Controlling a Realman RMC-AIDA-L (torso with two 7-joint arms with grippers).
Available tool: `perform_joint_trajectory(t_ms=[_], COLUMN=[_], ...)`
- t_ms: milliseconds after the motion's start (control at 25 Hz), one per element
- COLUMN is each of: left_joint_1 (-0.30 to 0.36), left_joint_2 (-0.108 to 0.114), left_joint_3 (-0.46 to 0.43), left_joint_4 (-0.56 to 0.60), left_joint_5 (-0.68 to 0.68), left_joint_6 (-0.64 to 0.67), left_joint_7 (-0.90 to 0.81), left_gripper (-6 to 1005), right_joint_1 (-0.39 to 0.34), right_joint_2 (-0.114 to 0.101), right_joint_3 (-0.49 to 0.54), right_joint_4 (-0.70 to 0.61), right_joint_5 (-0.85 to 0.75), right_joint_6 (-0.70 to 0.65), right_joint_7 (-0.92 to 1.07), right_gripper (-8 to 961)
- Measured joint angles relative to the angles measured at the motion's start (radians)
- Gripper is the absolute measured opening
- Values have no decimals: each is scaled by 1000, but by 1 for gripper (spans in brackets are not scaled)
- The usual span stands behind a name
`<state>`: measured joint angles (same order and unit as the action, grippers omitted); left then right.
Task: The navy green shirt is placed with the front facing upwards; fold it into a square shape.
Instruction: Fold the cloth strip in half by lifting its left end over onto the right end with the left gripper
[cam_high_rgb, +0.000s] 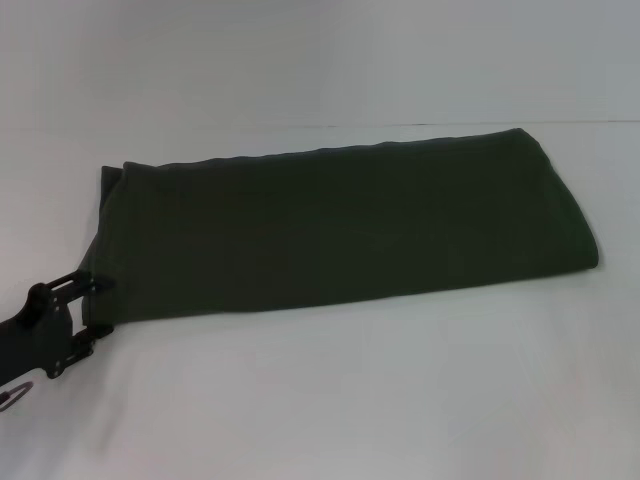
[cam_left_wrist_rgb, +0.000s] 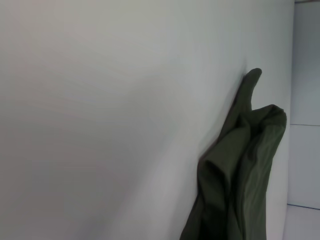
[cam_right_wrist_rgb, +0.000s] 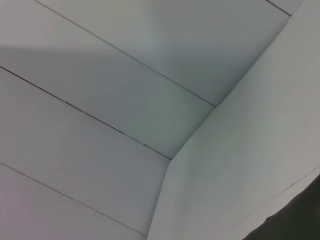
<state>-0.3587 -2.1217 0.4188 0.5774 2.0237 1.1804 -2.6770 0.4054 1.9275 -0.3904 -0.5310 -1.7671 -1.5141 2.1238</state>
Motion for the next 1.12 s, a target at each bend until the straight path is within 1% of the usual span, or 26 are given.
perform_joint_trajectory(t_ms=[560,680,1080,1120], left_joint_1=[-57,-76,-76,-78], left_joint_2=[-1,5,7,7], left_joint_3=[18,19,37,39], left_joint_4=[-15,-35,-31,-31], left_joint_5=[0,0,1,4], left_joint_6=[-59,-69,-51,-51], left_joint_7=[16,29,45,45], left_gripper=[661,660,656,620], right_joint_1=[2,2,-1,-2], right_joint_2=[2,2,4,4], right_joint_3=[3,4,32,33], right_joint_4=[0,0,0,0], right_joint_5=[0,0,1,1], right_joint_6=[0,0,-6,-7], right_joint_7=[1,1,2,2], right_gripper=[653,653,653,653])
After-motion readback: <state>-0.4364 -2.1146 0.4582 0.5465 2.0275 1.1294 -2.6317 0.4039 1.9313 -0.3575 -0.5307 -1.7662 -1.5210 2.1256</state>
